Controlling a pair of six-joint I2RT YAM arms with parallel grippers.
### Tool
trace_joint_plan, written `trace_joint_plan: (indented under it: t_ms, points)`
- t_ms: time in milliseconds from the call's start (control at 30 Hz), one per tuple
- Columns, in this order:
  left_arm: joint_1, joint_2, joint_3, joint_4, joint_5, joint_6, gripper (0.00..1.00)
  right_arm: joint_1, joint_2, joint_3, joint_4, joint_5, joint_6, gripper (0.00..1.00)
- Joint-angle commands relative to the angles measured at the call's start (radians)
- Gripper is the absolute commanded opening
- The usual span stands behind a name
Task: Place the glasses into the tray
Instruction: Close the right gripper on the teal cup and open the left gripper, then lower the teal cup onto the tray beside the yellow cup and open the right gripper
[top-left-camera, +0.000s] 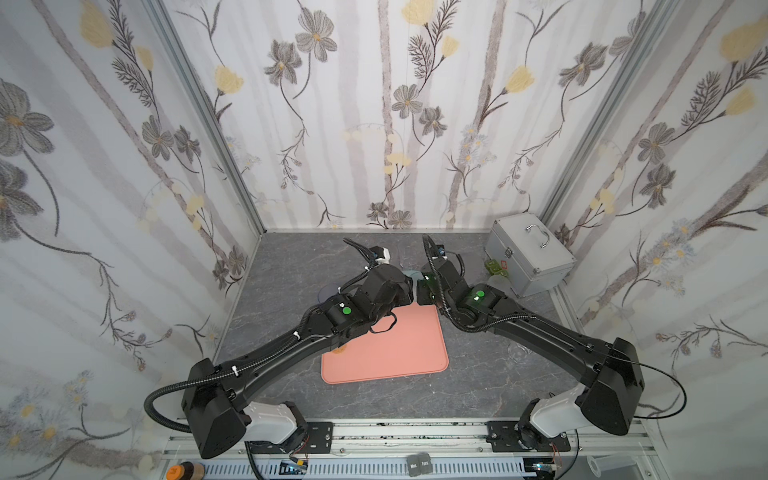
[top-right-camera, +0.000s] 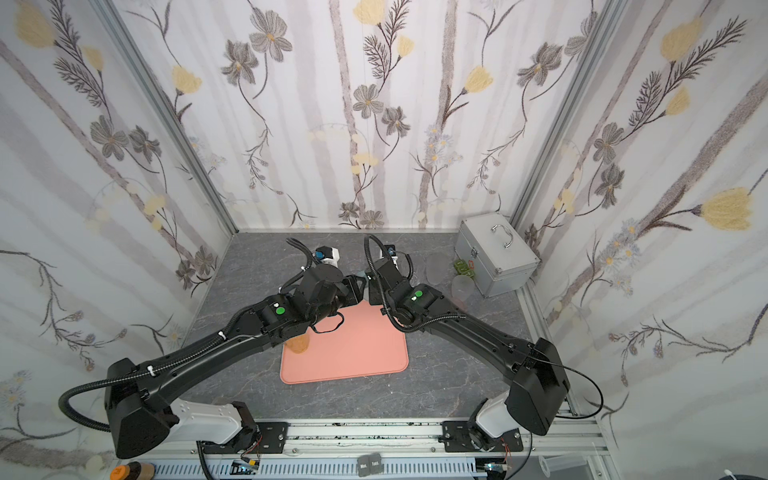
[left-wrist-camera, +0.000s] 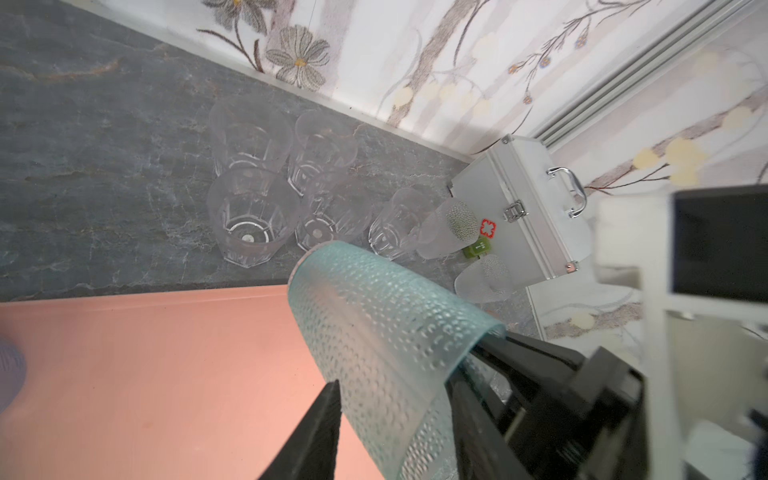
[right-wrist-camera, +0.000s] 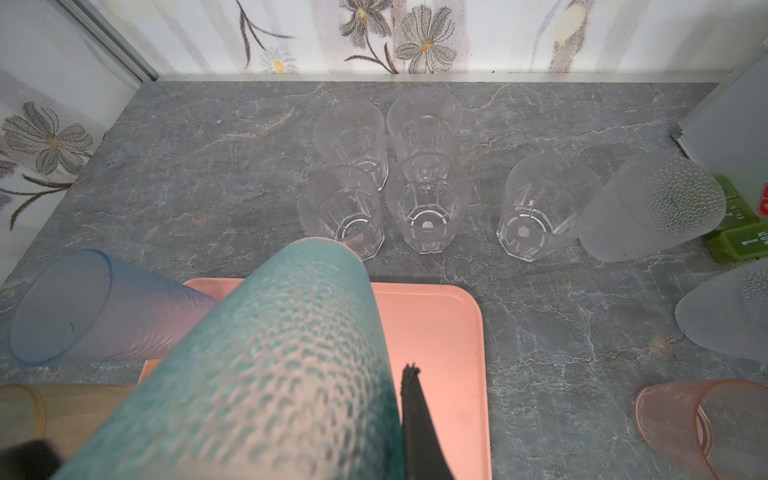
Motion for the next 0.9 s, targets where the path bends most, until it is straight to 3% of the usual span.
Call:
trace_joint_plan:
  t_ms: [0, 167, 367, 533, 867]
  points:
    - [0.045, -0.074, -0.017, 0.037, -0.006, 0.068, 0.53, -0.024, 0.009, 0.000, -0.041, -0.058, -0.047, 0.00]
    - [0.177, -0.200, -0.129, 0.027, -0.017, 0.122, 0.56, -0.008, 0.054, 0.014, -0.156, -0.191, -0.080, 0.00]
    - [0.274, -0.280, -0.175, -0.056, -0.099, 0.196, 0.59, 0.149, 0.180, 0.122, -0.335, -0.244, -0.121, 0.02]
    - [0.359, -0.318, -0.170, -0.103, -0.122, 0.240, 0.60, 0.258, 0.308, 0.237, -0.374, -0.285, -0.120, 0.03]
    - [0.430, -0.343, -0.206, -0.110, -0.097, 0.248, 0.61, 0.344, 0.520, 0.447, -0.413, -0.331, -0.100, 0.06]
